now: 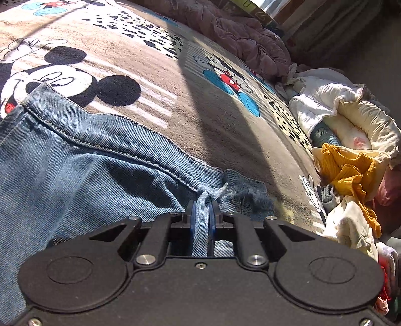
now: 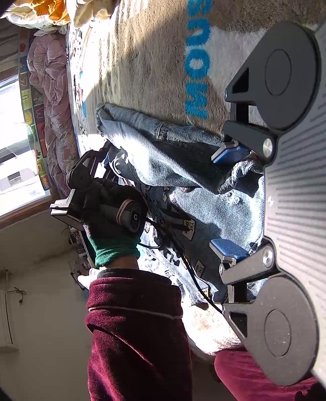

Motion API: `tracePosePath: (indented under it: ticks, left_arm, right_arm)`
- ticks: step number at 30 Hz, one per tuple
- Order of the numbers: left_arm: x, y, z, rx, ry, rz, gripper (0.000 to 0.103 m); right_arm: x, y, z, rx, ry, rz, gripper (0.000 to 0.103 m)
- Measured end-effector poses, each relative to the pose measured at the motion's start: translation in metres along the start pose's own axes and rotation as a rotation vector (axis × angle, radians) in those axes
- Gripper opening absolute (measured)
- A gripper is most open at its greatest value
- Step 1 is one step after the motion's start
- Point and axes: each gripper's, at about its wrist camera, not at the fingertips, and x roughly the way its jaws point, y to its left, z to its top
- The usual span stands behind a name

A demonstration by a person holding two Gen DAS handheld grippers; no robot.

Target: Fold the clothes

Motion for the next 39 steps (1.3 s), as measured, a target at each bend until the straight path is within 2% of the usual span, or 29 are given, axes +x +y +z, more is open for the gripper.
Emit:
tracePosePath:
  ticks: [6,9,10,11,13,14,15,17,20,23,25,26,28,30,33,39]
  left_arm:
    - [-0.036,-0.015,0.003,0.08,-0.089,-0.072,0.007]
    - [-0.064,-0.019,0.009,0.074,-0.189,-0.217,0.007]
    - [-0.064,-0.017,0.012,0.069,-0.199,-0.209,0.007]
    - [-0.058,-0.016,0.015,0.077,-0.176,-0.171,0.007]
    - [-0.036,-0.017,0.016,0.141,-0.078,-0.06,0.01]
    - [-0.031,-0.015,0.014,0.169,-0.051,-0.008,0.021]
    - [-0.032,-0.015,0.012,0.188,-0.062,0.03,0.025]
    - [-0.036,-0.014,0.006,0.224,-0.087,0.095,0.025]
    - [-0.051,-0.025,-0.002,0.271,-0.143,0.054,0.025]
    - [-0.045,-0.053,-0.012,0.404,-0.094,0.011,0.022]
    - [-0.028,-0.074,-0.021,0.503,-0.033,0.034,0.012]
    - [-0.017,-0.081,-0.024,0.52,-0.008,0.047,0.008]
    - [0.006,-0.092,-0.03,0.555,0.045,0.079,0.008]
    - [0.027,-0.1,-0.037,0.592,0.103,0.143,0.008]
    - [0.02,-0.107,-0.037,0.605,0.072,0.147,0.008]
    - [-0.024,-0.108,-0.039,0.616,0.022,0.127,0.008]
  right_arm:
    - [0.0,-0.001,0.0,0.001,0.002,0.001,0.064]
    - [0.0,-0.001,0.0,-0.001,0.004,-0.002,0.064]
    - [0.0,-0.001,0.0,-0.001,0.005,-0.003,0.064]
    - [0.0,-0.001,0.0,0.0,0.005,-0.004,0.064]
    - [0.0,-0.001,0.0,0.001,0.004,-0.005,0.064]
    - [0.0,-0.001,0.0,0.002,0.005,-0.005,0.064]
    - [0.0,-0.001,0.0,0.004,0.005,-0.004,0.064]
    - [0.0,-0.004,0.0,0.016,0.003,0.001,0.064]
    - [0.0,-0.004,0.0,0.014,0.003,-0.001,0.064]
    - [0.0,-0.004,0.0,0.013,0.003,-0.001,0.064]
    - [0.0,-0.004,0.0,0.014,0.003,0.0,0.064]
    - [0.0,-0.004,0.0,0.014,0.003,0.0,0.065]
    - [0.0,-0.004,0.0,0.012,0.004,0.0,0.065]
    - [0.001,-0.004,0.0,0.011,0.005,0.0,0.065]
    - [0.001,-0.004,0.0,0.012,0.005,0.002,0.065]
    - [0.0,-0.004,0.001,0.009,0.007,0.008,0.065]
